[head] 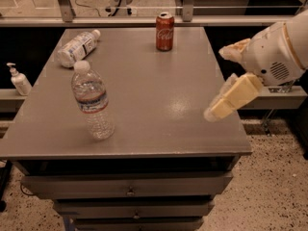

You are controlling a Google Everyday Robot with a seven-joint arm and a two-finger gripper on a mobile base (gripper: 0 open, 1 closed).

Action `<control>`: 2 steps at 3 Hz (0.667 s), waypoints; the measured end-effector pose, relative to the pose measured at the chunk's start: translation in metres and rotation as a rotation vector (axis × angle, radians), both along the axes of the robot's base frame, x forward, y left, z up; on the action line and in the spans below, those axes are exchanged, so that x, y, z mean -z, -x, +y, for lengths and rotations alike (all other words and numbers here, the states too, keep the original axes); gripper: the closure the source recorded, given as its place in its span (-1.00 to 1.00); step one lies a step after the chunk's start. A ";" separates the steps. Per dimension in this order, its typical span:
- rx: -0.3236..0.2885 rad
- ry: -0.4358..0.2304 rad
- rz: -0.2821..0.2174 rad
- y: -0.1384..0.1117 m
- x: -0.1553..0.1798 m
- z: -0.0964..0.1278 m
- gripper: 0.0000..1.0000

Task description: Knock water bottle over

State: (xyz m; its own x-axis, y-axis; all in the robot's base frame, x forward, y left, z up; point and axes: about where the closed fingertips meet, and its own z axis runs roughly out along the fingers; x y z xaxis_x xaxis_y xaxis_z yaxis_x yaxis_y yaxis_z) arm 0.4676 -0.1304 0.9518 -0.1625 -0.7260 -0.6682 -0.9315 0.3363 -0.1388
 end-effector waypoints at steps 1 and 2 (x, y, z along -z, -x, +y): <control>-0.071 -0.190 -0.054 0.004 0.001 0.057 -1.00; -0.162 -0.376 -0.091 0.016 0.003 0.124 -1.00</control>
Offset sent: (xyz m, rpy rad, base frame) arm -0.0349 0.2054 0.0057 0.6816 -0.1112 0.2732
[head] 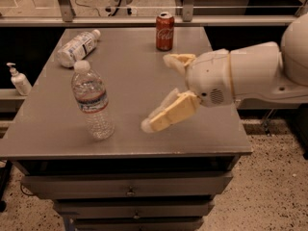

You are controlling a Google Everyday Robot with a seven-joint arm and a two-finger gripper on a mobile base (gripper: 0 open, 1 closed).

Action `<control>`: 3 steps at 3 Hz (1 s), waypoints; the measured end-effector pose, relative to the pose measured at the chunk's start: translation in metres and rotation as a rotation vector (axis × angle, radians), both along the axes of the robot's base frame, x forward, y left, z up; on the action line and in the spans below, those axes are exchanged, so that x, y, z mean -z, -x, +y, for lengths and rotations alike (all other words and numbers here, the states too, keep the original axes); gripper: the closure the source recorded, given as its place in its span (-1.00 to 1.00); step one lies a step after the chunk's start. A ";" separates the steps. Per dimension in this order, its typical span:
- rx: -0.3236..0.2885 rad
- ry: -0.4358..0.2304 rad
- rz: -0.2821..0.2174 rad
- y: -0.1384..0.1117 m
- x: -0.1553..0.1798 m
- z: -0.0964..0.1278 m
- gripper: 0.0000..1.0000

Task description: Knock water bottle over

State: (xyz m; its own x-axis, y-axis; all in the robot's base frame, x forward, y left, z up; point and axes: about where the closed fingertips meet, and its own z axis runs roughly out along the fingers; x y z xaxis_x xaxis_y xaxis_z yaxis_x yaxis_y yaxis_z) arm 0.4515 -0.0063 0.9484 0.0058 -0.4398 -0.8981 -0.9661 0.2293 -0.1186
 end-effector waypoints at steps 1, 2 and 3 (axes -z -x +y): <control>-0.085 -0.154 0.000 0.012 0.004 0.062 -1.00; -0.148 -0.240 0.009 0.020 0.010 0.113 -1.00; -0.178 -0.277 0.041 0.024 0.026 0.147 -1.00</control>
Offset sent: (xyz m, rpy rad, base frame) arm -0.0261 0.1708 -0.0199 0.3486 0.0270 0.2173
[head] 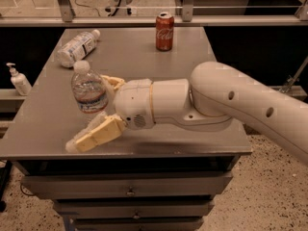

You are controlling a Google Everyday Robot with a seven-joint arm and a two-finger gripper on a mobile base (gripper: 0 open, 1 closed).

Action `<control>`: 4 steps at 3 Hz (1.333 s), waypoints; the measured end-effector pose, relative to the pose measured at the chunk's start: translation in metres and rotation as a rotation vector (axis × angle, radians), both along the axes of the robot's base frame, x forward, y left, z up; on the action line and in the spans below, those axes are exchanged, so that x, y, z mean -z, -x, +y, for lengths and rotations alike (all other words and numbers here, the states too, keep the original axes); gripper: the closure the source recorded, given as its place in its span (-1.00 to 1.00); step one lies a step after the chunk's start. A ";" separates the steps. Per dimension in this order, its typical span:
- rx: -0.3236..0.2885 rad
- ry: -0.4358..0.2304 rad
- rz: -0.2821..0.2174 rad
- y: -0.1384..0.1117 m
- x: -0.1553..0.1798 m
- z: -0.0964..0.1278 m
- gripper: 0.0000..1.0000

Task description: Knock water bottle over

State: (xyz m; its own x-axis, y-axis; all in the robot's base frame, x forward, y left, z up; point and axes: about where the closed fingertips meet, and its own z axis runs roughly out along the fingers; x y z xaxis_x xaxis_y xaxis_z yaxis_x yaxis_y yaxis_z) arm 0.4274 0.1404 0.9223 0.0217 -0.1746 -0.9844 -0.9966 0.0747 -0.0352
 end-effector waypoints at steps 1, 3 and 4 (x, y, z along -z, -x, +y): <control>0.002 -0.011 0.032 -0.003 0.016 0.014 -0.73; 0.085 0.001 0.061 -0.035 0.031 -0.008 0.19; 0.141 0.048 0.037 -0.061 0.022 -0.041 0.66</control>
Offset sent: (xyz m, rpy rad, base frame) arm 0.0352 -0.0023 -0.0434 0.0048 0.0812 -0.0834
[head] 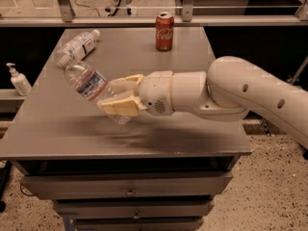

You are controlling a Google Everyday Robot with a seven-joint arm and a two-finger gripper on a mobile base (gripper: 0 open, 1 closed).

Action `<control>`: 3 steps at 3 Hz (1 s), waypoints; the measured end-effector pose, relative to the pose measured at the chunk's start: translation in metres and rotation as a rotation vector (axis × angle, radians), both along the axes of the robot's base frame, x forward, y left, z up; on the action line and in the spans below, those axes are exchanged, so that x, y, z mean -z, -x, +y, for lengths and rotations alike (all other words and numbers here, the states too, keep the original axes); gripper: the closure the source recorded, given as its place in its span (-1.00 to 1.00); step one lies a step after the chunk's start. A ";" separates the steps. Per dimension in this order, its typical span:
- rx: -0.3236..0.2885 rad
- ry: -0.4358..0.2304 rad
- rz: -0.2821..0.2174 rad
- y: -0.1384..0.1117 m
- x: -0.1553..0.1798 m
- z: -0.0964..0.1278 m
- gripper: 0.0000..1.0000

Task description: Knock water bottle over

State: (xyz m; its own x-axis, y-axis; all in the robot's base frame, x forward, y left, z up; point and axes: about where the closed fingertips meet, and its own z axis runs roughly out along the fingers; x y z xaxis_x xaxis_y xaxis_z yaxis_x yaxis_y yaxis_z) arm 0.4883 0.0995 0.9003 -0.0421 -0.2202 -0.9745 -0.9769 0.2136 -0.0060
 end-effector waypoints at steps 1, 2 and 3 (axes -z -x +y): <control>0.038 0.114 -0.055 -0.028 -0.014 -0.043 1.00; 0.032 0.292 -0.128 -0.047 -0.026 -0.088 1.00; -0.037 0.517 -0.194 -0.048 -0.017 -0.125 1.00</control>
Offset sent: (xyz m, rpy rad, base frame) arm 0.0801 -0.1807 0.0244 -0.6417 -0.2481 -0.0109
